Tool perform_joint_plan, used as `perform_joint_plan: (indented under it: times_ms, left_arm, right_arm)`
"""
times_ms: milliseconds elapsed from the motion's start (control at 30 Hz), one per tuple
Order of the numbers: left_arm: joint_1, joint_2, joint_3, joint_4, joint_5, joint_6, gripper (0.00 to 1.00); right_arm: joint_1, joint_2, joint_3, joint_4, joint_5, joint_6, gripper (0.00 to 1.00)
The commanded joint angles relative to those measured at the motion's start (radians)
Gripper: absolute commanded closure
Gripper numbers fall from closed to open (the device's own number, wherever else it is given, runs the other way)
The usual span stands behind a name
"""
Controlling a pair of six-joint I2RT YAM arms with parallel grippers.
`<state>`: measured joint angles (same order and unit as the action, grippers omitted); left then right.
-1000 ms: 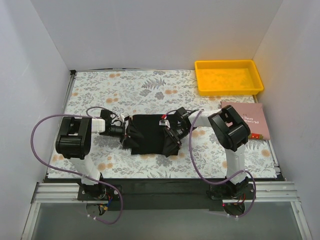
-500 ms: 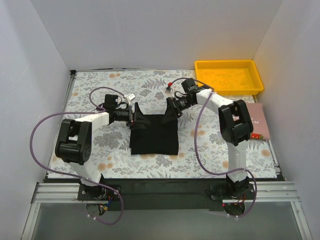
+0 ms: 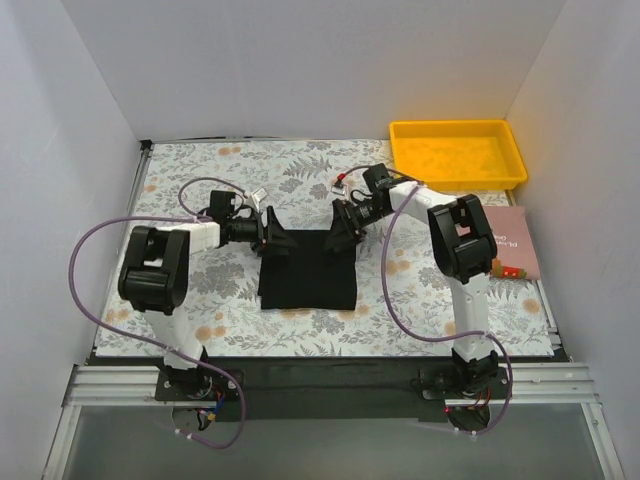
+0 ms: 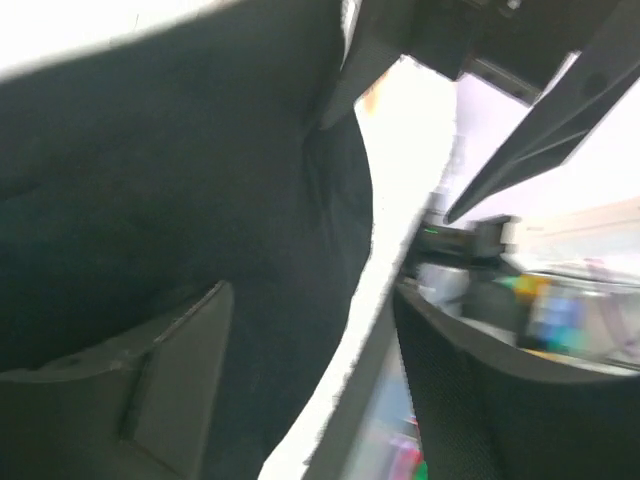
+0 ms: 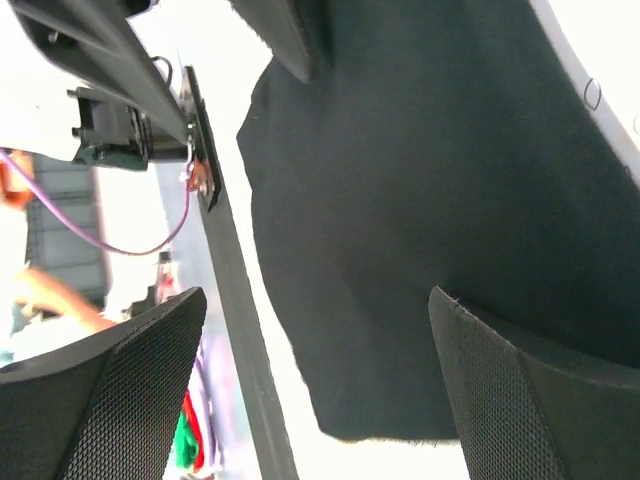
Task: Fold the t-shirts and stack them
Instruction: Fold the tshirt, then neatly place the folded tshirt to the corner
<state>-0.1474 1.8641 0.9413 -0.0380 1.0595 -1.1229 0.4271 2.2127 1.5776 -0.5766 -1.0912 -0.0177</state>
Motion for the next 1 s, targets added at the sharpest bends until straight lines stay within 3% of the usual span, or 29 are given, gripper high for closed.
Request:
perform_joint_plan:
  times_ms: [0, 133, 300, 367, 433, 467, 667, 967]
  left_arm:
    - [-0.039, -0.242, 0.062, -0.101, -0.128, 0.226, 0.39]
    - [-0.225, -0.409, 0.038, -0.197, -0.382, 0.591, 0.48]
    - [-0.524, -0.506, -0.077, -0.179, -0.554, 1.008, 0.48]
    - [-0.652, -0.499, -0.134, -0.125, -0.681, 1.080, 0.52]
    - [-0.710, -0.470, -0.153, -0.063, -0.720, 1.162, 0.56]
    - [-0.754, -0.435, -0.150, -0.051, -0.740, 1.175, 0.62]
    - [-0.840, -0.320, -0.153, 0.073, -0.770, 1.261, 0.66]
    - [-0.857, -0.211, -0.150, 0.115, -0.725, 1.272, 0.68]
  right_arm:
    - [-0.017, -0.221, -0.054, 0.085, 0.083, 0.099, 0.02]
    - [-0.073, -0.401, -0.280, 0.210, 0.184, 0.217, 0.02]
    - [-0.174, -0.559, -0.467, 0.280, 0.292, 0.280, 0.02]
    - [-0.191, -0.599, -0.508, 0.287, 0.333, 0.320, 0.02]
    - [-0.203, -0.614, -0.528, 0.294, 0.366, 0.338, 0.02]
    - [-0.203, -0.626, -0.547, 0.299, 0.373, 0.349, 0.02]
    - [-0.223, -0.633, -0.585, 0.322, 0.387, 0.401, 0.02]
    - [-0.231, -0.634, -0.633, 0.372, 0.335, 0.504, 0.02]
